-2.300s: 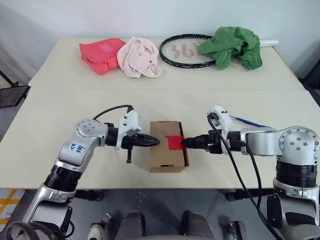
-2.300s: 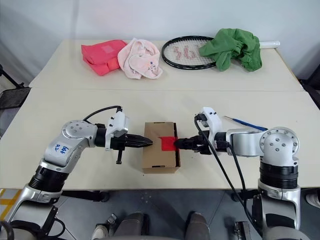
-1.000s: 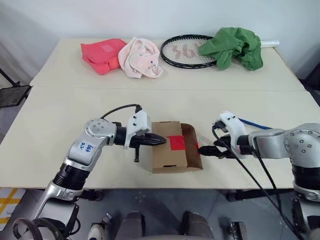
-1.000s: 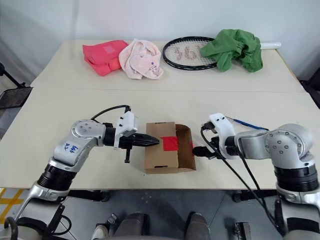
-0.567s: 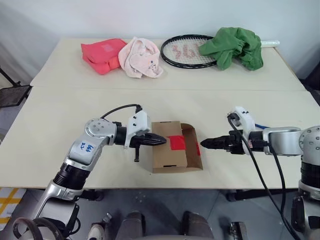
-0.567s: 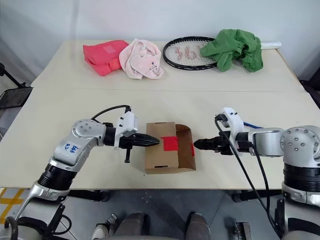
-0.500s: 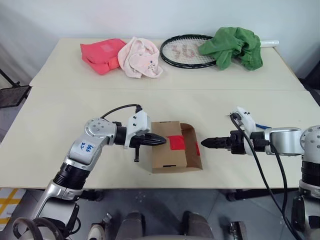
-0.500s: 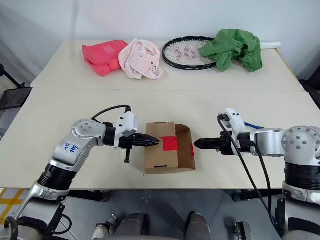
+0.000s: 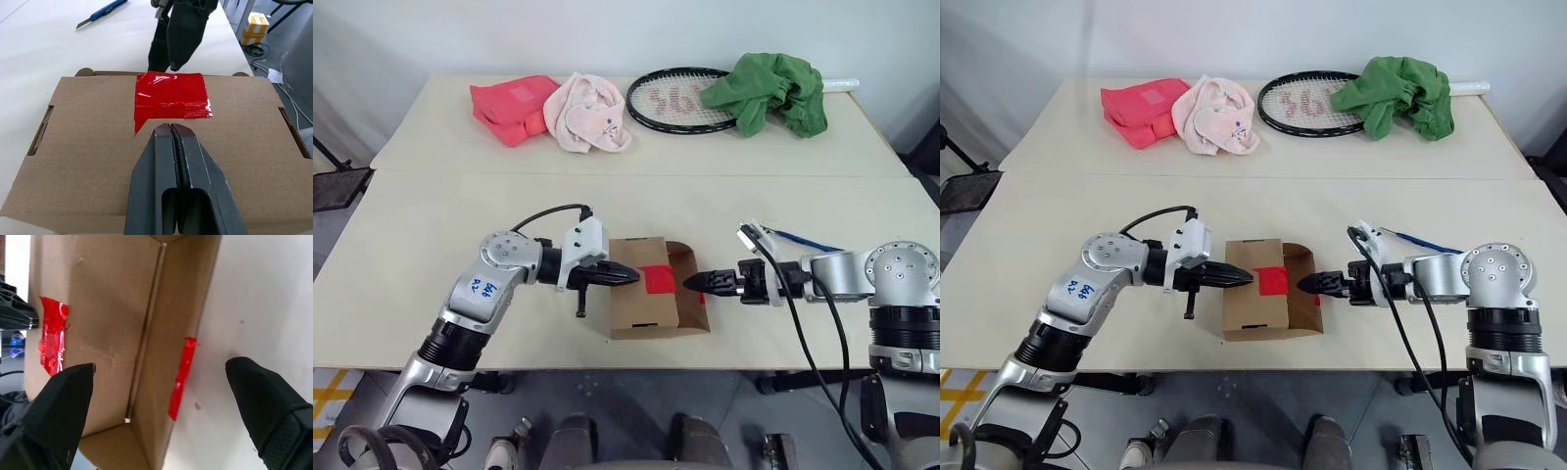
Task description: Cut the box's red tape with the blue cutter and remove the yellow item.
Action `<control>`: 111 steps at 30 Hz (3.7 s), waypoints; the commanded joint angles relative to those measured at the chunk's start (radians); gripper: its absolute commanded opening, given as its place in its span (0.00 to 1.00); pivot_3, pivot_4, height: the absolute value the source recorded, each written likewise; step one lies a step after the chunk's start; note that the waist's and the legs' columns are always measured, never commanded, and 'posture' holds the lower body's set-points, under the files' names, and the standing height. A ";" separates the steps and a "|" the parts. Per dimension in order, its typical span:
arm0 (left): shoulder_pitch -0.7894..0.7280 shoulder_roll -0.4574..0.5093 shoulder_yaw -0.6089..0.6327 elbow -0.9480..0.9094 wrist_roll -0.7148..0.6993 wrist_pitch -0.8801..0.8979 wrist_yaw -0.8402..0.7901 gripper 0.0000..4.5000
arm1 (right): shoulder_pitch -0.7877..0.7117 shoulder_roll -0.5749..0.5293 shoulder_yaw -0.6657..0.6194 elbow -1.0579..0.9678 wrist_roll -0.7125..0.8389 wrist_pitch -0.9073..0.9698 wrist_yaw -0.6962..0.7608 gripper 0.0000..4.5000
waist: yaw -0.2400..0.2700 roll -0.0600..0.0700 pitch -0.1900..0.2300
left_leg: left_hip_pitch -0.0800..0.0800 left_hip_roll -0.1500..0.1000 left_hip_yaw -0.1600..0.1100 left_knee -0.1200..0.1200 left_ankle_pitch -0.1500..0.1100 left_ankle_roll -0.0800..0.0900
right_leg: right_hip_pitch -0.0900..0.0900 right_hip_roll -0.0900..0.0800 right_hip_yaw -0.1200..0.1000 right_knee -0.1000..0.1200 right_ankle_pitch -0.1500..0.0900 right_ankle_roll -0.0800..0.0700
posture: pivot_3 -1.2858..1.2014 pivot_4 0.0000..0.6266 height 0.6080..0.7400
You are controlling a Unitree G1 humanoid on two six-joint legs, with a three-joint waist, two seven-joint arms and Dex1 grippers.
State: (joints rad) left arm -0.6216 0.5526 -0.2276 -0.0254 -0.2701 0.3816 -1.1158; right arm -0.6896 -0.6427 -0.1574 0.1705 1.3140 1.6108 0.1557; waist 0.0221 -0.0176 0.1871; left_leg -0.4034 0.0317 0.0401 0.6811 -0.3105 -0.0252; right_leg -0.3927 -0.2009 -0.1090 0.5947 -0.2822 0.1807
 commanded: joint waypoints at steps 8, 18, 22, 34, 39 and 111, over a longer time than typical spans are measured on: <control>0.010 0.008 -0.029 0.004 0.027 0.009 -0.005 0.00 | 0.037 0.059 0.003 0.004 -0.034 0.004 0.016 0.72 | 0.000 0.000 0.000 | 0.000 0.000 0.000 0.000 0.000 0.000 | 0.000 0.000 0.000 0.000 0.000 0.000 | 0.52 0.24 1.00; 0.009 0.011 -0.027 -0.003 0.023 0.016 -0.004 0.00 | 0.033 0.123 0.031 -0.019 -0.075 0.004 0.031 0.65 | -0.008 0.000 -0.001 | 0.001 0.000 0.000 0.000 0.000 0.000 | 0.000 0.000 0.000 0.001 0.000 0.000 | 0.52 0.24 1.00; 0.011 0.010 -0.026 -0.004 0.023 0.018 -0.001 0.00 | 0.032 0.138 0.044 -0.025 -0.087 0.004 0.039 0.61 | -0.012 0.000 -0.001 | 0.001 0.000 0.000 -0.001 0.000 0.000 | 0.000 0.000 0.000 0.001 0.000 0.000 | 0.52 0.24 1.00; 0.025 0.012 -0.017 -0.005 0.023 0.019 0.011 0.00 | 0.011 0.106 0.028 -0.067 -0.082 0.004 0.029 0.01 | -0.022 0.000 -0.001 | 0.001 0.000 0.000 -0.001 0.000 0.000 | 0.000 0.000 0.000 0.001 0.000 0.000 | 0.52 0.24 1.00; 0.039 0.015 -0.001 0.003 0.024 0.012 0.030 0.00 | -0.018 0.038 0.007 -0.088 -0.028 0.004 -0.002 0.01 | -0.017 0.000 -0.001 | 0.001 0.000 0.000 -0.001 0.000 0.000 | 0.000 0.000 0.000 0.001 0.000 0.000 | 0.52 0.24 1.00; 0.173 -0.254 0.002 0.045 0.087 -0.001 0.295 0.00 | -0.268 -0.573 0.565 -0.584 0.658 -0.413 -0.582 0.01 | 0.024 0.000 -0.001 | -0.003 0.000 0.001 0.002 -0.002 0.003 | 0.000 0.000 0.000 -0.004 0.002 0.000 | 0.52 0.24 1.00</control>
State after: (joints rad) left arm -0.4522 0.2983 -0.2231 0.0585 -0.1865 0.3725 -0.8367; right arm -0.9830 -1.2328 0.3761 -0.3687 1.9442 1.1895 -0.4654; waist 0.0465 -0.0172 0.1865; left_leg -0.4060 0.0318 0.0409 0.6829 -0.3120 -0.0225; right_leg -0.3931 -0.2013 -0.1092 0.5903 -0.2799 0.1804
